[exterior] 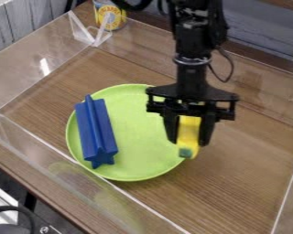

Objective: Remove the banana from inside the green plate and put it on the table

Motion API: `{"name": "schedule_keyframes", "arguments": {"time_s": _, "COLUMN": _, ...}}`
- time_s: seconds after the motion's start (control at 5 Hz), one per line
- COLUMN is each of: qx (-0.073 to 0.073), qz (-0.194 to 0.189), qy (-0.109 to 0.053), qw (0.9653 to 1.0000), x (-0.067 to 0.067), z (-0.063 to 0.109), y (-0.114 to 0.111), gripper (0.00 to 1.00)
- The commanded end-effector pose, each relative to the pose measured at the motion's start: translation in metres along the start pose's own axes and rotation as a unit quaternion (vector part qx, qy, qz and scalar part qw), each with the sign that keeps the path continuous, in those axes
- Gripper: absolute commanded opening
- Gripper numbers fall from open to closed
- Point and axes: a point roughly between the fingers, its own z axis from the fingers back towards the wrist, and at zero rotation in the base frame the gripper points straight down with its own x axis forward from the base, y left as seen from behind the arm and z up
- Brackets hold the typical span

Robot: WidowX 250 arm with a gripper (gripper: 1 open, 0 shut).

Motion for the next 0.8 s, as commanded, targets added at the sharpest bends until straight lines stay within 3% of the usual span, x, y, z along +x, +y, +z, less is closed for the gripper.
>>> {"name": "schedule_keyframes", "arguments": {"time_s": 0.0, "qx": -0.023, "qz": -0.027, "qy": -0.03, "qw": 0.9989, "x": 0.005, "z": 0.011, "y": -0.016, "gripper": 0.0}}
{"name": "schedule_keyframes", "arguments": {"time_s": 0.6, "qx": -0.034, "qz": -0.07, "qy": -0.016, "qw": 0.9968, "x": 0.002, "z": -0.016, "y": -0.03, "gripper": 0.0}}
